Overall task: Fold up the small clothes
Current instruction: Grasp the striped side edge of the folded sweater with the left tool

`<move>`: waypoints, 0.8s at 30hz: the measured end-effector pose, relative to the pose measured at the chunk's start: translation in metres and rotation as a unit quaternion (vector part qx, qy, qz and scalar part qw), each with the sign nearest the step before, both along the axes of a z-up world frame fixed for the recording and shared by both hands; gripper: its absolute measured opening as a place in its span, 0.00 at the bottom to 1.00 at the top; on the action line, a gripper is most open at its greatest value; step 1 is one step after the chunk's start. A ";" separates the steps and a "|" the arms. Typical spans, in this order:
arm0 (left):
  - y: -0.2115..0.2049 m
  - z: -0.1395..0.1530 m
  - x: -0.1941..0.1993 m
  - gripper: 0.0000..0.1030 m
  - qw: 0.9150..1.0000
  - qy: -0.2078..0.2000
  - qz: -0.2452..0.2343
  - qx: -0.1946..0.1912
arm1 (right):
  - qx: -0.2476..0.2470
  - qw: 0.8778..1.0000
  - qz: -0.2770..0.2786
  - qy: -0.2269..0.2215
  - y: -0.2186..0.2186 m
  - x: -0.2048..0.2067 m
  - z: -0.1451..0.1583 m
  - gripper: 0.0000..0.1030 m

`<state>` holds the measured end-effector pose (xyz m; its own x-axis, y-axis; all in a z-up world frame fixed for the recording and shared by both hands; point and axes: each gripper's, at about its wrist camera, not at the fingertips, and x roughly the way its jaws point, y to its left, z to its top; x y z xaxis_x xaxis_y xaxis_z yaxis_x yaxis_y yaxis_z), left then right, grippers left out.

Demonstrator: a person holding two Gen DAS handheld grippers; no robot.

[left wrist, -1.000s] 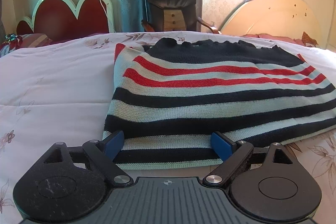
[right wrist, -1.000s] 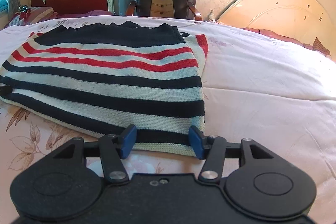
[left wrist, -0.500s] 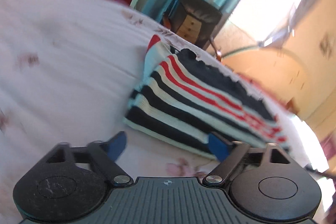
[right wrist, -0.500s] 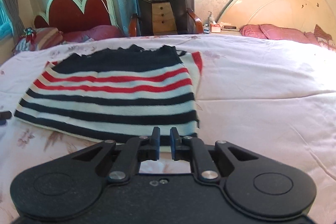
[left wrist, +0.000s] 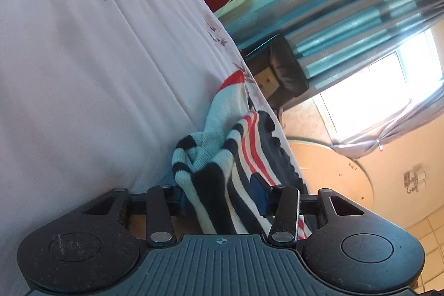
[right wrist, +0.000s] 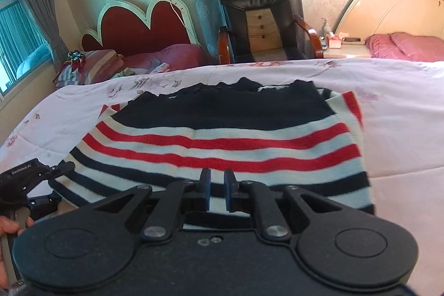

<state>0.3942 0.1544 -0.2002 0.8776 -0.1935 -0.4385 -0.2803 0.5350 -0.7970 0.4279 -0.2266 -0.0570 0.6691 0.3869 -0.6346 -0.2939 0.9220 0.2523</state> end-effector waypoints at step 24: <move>0.017 -0.024 0.017 0.19 0.997 -0.032 0.001 -0.072 | -0.059 0.998 0.027 0.011 0.066 0.035 -0.042 0.03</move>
